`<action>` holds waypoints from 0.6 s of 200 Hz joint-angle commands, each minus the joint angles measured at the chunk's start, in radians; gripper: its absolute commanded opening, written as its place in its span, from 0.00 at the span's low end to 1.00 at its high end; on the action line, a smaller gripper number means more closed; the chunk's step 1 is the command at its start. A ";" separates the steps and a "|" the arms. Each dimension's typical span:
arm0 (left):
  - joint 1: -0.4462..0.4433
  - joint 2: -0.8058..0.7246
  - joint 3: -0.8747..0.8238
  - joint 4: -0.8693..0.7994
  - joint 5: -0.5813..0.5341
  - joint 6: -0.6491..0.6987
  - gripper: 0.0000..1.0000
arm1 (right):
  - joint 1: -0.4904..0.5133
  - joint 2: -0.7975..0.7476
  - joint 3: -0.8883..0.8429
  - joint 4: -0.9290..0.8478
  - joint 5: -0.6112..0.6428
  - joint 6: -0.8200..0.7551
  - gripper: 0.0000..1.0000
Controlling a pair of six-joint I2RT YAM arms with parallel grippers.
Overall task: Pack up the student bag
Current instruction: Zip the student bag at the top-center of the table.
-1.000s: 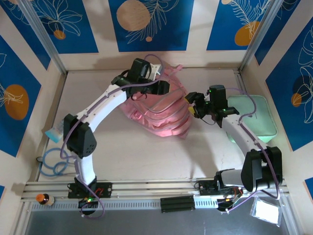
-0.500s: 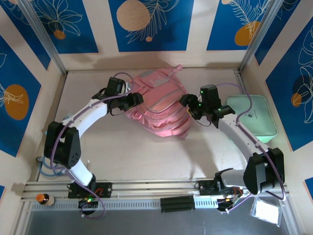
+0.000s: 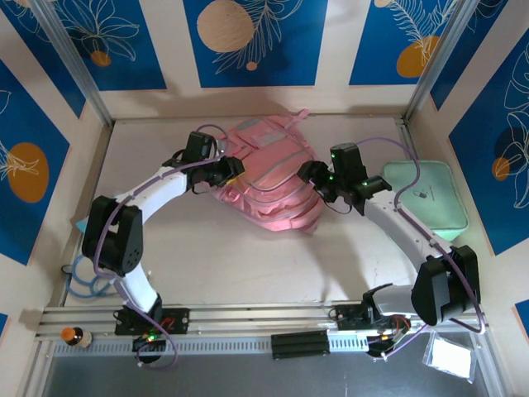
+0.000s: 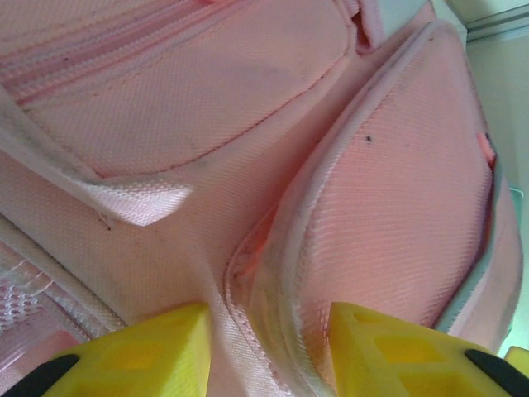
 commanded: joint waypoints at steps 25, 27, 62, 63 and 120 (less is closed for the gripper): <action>0.001 0.026 0.025 0.084 0.073 -0.057 0.25 | 0.026 0.016 0.044 -0.028 0.038 -0.040 0.65; 0.001 0.024 0.022 0.093 0.073 -0.061 0.24 | 0.028 0.017 0.047 -0.030 0.040 -0.043 0.64; -0.013 0.013 -0.036 0.265 0.096 -0.173 0.04 | 0.090 0.039 0.084 -0.062 0.109 -0.100 0.62; -0.014 0.013 -0.036 0.269 0.096 -0.176 0.04 | 0.092 0.040 0.086 -0.063 0.112 -0.101 0.62; -0.091 0.042 -0.042 0.420 0.060 -0.318 0.00 | 0.286 0.138 0.200 -0.138 0.331 -0.220 0.56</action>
